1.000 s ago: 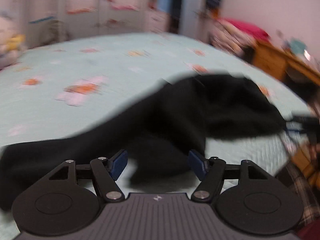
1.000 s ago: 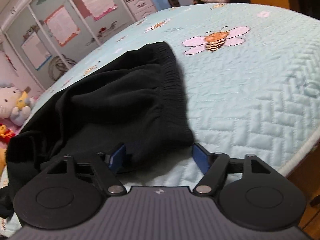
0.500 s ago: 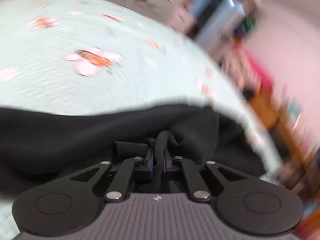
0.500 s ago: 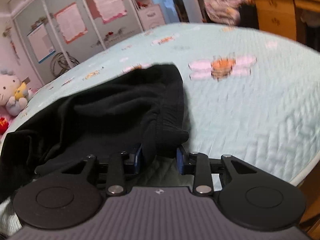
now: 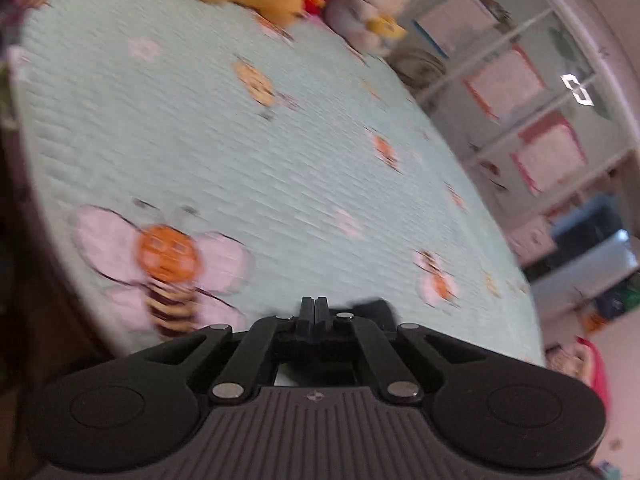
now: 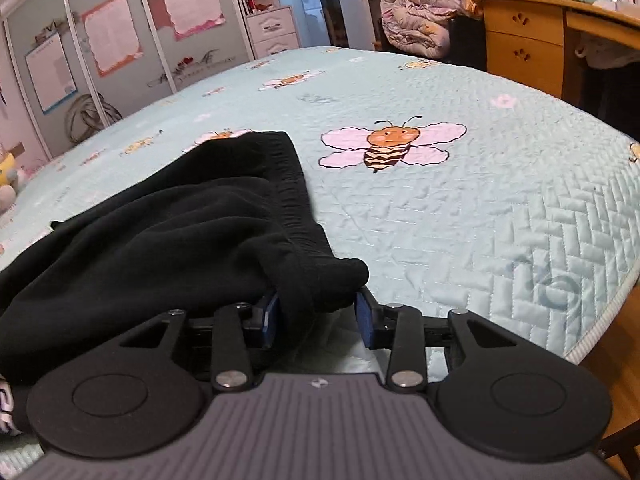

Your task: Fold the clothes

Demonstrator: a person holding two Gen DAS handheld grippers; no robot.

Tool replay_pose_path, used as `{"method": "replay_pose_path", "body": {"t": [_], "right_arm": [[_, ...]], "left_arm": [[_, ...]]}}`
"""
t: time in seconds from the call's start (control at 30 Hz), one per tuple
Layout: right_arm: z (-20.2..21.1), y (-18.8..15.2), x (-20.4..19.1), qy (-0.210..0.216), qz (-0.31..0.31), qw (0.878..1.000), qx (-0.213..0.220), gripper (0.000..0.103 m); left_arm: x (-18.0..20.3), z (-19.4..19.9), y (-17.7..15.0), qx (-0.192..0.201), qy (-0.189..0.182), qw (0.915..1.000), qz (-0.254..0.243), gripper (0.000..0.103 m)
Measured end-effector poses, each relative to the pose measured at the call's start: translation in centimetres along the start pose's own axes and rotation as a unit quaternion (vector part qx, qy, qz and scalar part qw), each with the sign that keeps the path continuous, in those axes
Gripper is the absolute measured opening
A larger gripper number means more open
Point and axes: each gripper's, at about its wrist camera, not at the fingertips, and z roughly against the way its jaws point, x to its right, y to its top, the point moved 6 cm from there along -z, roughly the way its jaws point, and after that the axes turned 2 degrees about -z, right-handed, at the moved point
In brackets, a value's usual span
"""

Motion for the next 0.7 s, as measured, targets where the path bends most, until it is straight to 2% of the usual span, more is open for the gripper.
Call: {"method": "replay_pose_path", "body": {"t": [0.07,0.1,0.17,0.23,0.27,0.3,0.33,0.37,0.4,0.47,0.5,0.6,0.67,0.7], "right_arm": [[-0.3,-0.3,0.1,-0.003,0.009,1.0,-0.012,0.042],[-0.5,-0.5,0.1,-0.004,0.013,1.0,-0.019,0.045],[-0.7,-1.0,0.5,-0.008,0.007,1.0,-0.027,0.053],[-0.5,-1.2,0.9,-0.007,-0.004,1.0,-0.03,0.057],[-0.4,-1.2,1.0,-0.006,-0.01,0.999,-0.03,0.058],[-0.3,-1.2,1.2,-0.005,-0.016,0.999,-0.03,0.06],[-0.1,-1.2,1.3,-0.005,-0.021,0.999,-0.03,0.061],[0.1,-1.2,1.4,-0.005,-0.026,0.999,-0.029,0.062],[0.3,-1.2,1.5,-0.005,-0.03,0.999,-0.028,0.063],[0.6,-1.2,2.0,-0.002,-0.047,0.999,-0.027,0.064],[0.8,-1.2,2.2,0.0,-0.058,0.998,-0.026,0.065],[0.9,-1.2,3.1,0.011,-0.093,0.995,-0.028,0.065],[0.8,-1.2,3.2,0.016,-0.101,0.994,-0.029,0.066],[0.6,-1.3,3.2,0.017,-0.102,0.994,-0.031,0.067]], "left_arm": [[-1.0,0.5,-0.2,0.0,0.021,0.9998,0.002,0.0],[-1.0,0.5,-0.4,-0.002,0.02,0.9998,-0.007,0.0],[1.3,0.2,-1.7,-0.021,-0.009,0.9982,-0.056,0.0],[4.5,-0.4,-3.7,-0.047,-0.04,0.9904,-0.124,0.001],[6.6,-0.9,-5.3,-0.065,-0.052,0.9816,-0.172,0.008],[8.4,-1.5,-7.1,-0.082,-0.06,0.9706,-0.218,0.025],[10.0,-2.1,-9.0,-0.099,-0.066,0.9584,-0.259,0.037],[11.3,-2.5,-11.1,-0.114,-0.075,0.9452,-0.297,0.058],[12.4,-2.8,-13.3,-0.128,-0.086,0.9307,-0.331,0.064],[14.2,-4.0,-16.9,-0.152,-0.091,0.904,-0.389,0.064],[14.5,-4.7,-18.1,-0.158,-0.084,0.8949,-0.409,0.064],[14.8,-7.0,-21.1,-0.168,-0.06,0.8698,-0.46,0.062],[14.6,-7.7,-21.7,-0.165,-0.052,0.8586,-0.483,0.062],[14.6,-7.7,-21.8,-0.165,-0.049,0.8554,-0.489,0.053]]}}
